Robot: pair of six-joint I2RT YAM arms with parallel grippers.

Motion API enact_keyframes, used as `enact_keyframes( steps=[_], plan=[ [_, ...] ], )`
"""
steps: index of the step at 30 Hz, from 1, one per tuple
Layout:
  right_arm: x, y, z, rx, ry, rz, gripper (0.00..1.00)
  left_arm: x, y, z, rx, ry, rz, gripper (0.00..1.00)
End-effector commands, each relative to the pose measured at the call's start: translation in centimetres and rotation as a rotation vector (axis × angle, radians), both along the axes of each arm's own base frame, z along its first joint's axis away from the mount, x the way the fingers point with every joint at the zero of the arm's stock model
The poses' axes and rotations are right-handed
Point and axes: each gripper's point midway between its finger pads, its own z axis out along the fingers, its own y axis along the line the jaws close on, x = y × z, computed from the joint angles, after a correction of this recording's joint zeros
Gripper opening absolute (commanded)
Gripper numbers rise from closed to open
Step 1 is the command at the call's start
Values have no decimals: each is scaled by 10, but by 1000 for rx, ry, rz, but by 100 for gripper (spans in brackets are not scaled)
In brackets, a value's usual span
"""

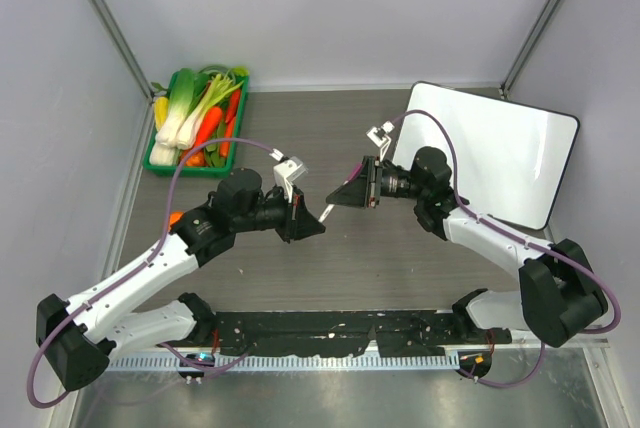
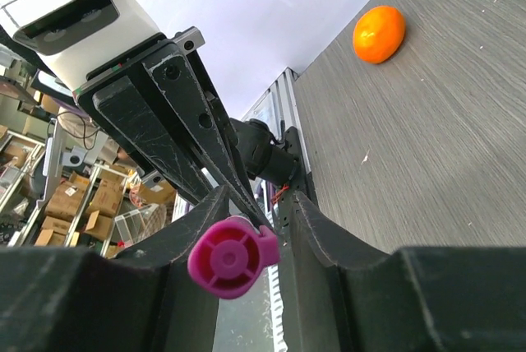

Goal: Write a sentence on the whiteboard
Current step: Move the whiteboard stand to the center of the board.

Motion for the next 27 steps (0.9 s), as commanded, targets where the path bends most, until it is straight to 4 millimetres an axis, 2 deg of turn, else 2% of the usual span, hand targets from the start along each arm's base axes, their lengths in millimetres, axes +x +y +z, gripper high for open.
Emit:
enact_keyframes(
  steps=[1,6,8,9,10,11,12,17,18,20,22,24,27],
  plan=[
    [-12,0,11,26,-40,53,40,-1,-6,26,-80,-78,-34,0],
    [-14,-1,10,24,-36,58,37,0,-7,23,-73,-69,-33,0],
    [-14,-2,11,25,-40,53,29,0,-6,21,-69,-63,-32,0],
    [-14,-2,11,25,-42,49,17,0,-6,20,-66,-62,-29,0],
    [-14,-2,11,22,-42,48,13,1,-5,19,-64,-65,-23,0],
    [-14,-2,12,23,-47,53,4,1,-5,18,-60,-61,-19,0],
    [-14,-2,12,22,-45,56,1,1,-4,17,-58,-62,-15,0],
    [-12,-2,5,-20,-52,38,1,7,5,7,-8,-62,40,2],
    [-9,-2,5,-25,-56,29,1,8,6,5,1,-58,45,12],
    [-4,-1,5,-41,-59,17,1,9,8,0,20,-46,60,42],
    [3,-2,5,-62,-66,-14,1,12,9,-5,37,-37,77,62],
    [13,-5,2,-97,-70,-64,1,12,9,-6,39,-31,78,75],
    [40,-20,2,-158,-58,-217,1,13,10,-7,32,-19,99,89]
  ],
)
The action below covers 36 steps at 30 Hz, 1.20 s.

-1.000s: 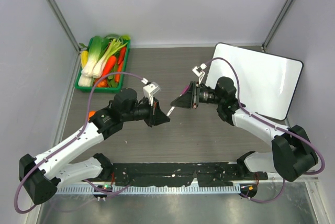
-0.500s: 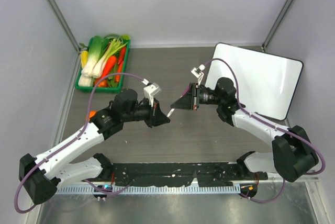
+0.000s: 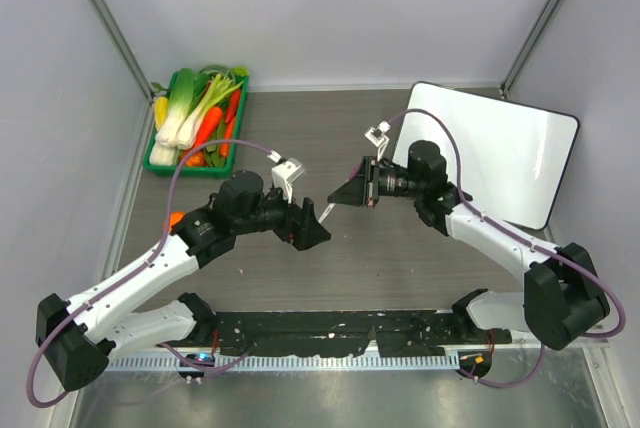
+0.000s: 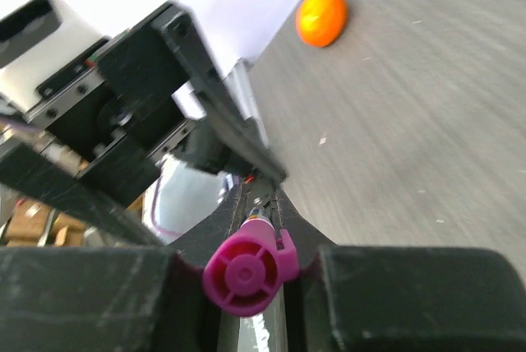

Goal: Write a sentence on the whiteboard
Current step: Move the whiteboard stand to the center of the board.

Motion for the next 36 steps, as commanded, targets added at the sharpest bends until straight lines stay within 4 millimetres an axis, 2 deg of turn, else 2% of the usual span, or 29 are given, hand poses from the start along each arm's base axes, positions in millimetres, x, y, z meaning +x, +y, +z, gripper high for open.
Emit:
enact_keyframes(
  steps=[1,3,4,5,6,8,9,10,11,15,16,17,18,19,21,23,27,30,32,33,36],
  plan=[
    [40,-23,20,-70,-85,-226,1,5,2,5,-27,-24,36,92],
    [58,-45,24,-80,-89,-345,1,10,1,-1,-42,-17,69,98],
    [61,-52,24,-82,-88,-382,1,15,1,-5,-46,-17,96,100],
    [69,-69,33,-76,-109,-464,1,18,0,-10,-41,1,116,100],
    [72,-77,32,-74,-97,-498,1,21,-2,-14,-42,16,128,100],
    [69,-98,54,-29,-131,-578,1,24,-10,-24,-23,64,123,100],
    [70,-107,57,-25,-136,-610,1,26,-14,-28,-23,82,123,100],
    [64,-113,67,-8,-168,-630,1,30,-19,-34,-18,98,123,100],
    [64,-119,69,-14,-178,-663,1,34,-25,-37,-22,105,124,100],
    [41,-130,105,35,-297,-693,1,60,-43,-62,14,155,176,100],
    [29,-133,125,63,-355,-694,1,68,-49,-65,14,154,186,99],
    [25,-136,132,65,-381,-705,1,76,-56,-79,41,174,199,100],
    [12,-140,153,99,-439,-713,1,82,-63,-88,60,186,207,100],
    [8,-144,162,113,-460,-732,1,88,-71,-95,76,194,208,100],
    [-10,-151,194,165,-543,-752,1,100,-92,-107,106,203,208,100],
    [-23,-155,211,188,-590,-757,1,105,-119,-118,143,192,190,100],
    [-30,-160,223,194,-628,-780,1,107,-166,-138,300,140,164,100],
    [-31,-160,222,183,-627,-776,1,100,-203,-147,368,75,135,100],
    [-32,-160,222,190,-619,-773,1,97,-220,-155,419,44,138,100],
    [-32,-160,223,191,-619,-775,1,101,-233,-150,416,19,148,97],
    [-35,-157,224,194,-625,-755,1,108,-248,-173,495,0,186,95]
  ],
)
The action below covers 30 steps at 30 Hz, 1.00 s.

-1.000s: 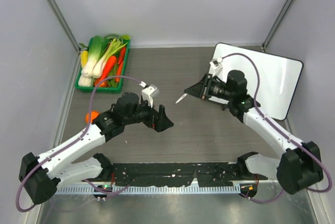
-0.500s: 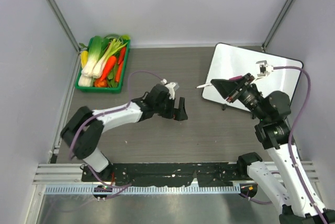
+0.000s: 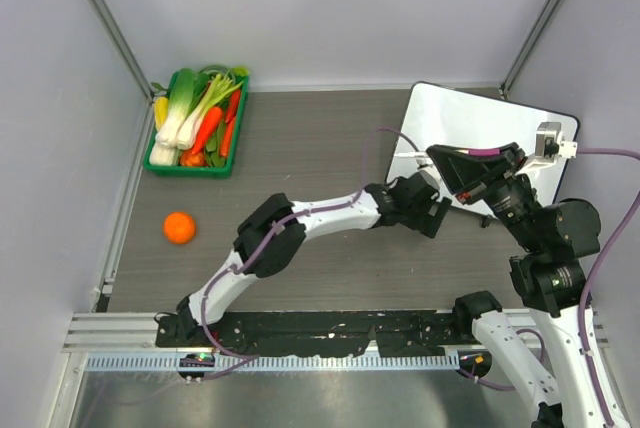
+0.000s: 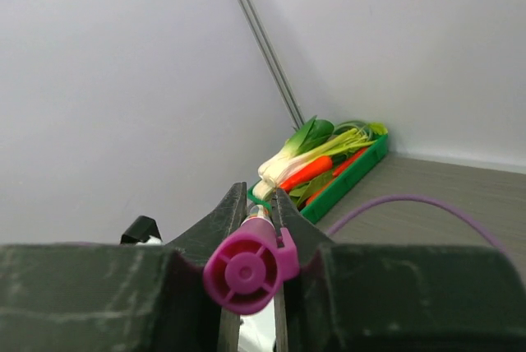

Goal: Write a sentence on the whiteboard
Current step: Move the whiteboard stand to the center of the board.

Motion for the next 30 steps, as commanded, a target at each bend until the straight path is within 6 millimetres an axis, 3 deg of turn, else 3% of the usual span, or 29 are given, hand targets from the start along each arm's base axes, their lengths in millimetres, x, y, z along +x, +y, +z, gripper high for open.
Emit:
enact_keyframes(
  steps=[1,3,6,13,22,27,30],
  plan=[
    [-2,-1,8,-5,-27,-6,1,13,-7,-22,157,-63,53,94],
    [-3,-1,5,-14,-13,-9,1,14,-16,-38,176,-39,36,88],
    [-3,-2,4,-27,-12,-20,1,21,-21,-46,186,-56,58,86],
    [-1,-5,0,-44,-8,-46,1,39,-17,-53,206,-123,124,79],
    [4,-4,-7,-52,14,-51,1,46,-37,-69,182,-150,82,60],
    [7,-2,-11,-54,29,-45,1,49,-37,-78,191,-167,80,37],
    [10,-1,-14,-58,40,-45,1,50,-36,-78,199,-176,77,5]
  ],
)
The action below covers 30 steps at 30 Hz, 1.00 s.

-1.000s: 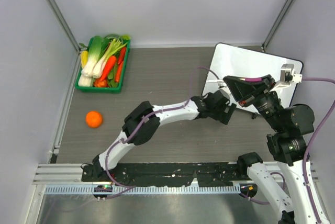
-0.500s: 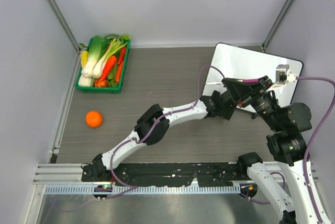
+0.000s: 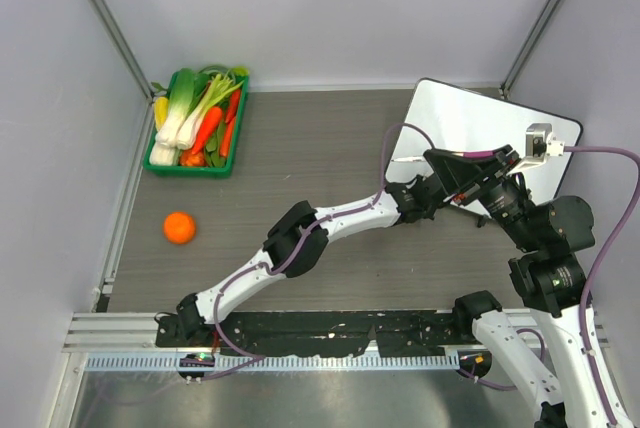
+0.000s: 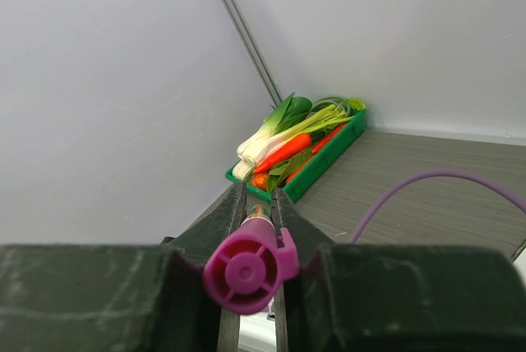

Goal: Write a sentence on the whiteboard
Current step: Move the whiteboard stand to the center of the board.

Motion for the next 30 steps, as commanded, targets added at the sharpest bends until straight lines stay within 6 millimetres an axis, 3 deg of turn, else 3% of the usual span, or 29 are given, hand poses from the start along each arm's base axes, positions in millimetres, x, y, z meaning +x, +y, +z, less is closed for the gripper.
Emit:
enact_keyframes(
  steps=[1,8,15,22,30],
  plan=[
    [3,0,5,-4,-16,-6,1,-5,12,-45,80,44,-17,0],
    [14,5,-6,-12,24,3,1,-3,51,-20,127,-34,28,0],
    [22,12,-11,-7,43,28,1,-4,116,-30,170,19,118,0],
    [33,13,-20,0,66,22,1,-23,184,-27,216,22,216,0],
    [49,19,-40,4,108,30,1,-59,257,-25,262,58,338,0]
  ],
)
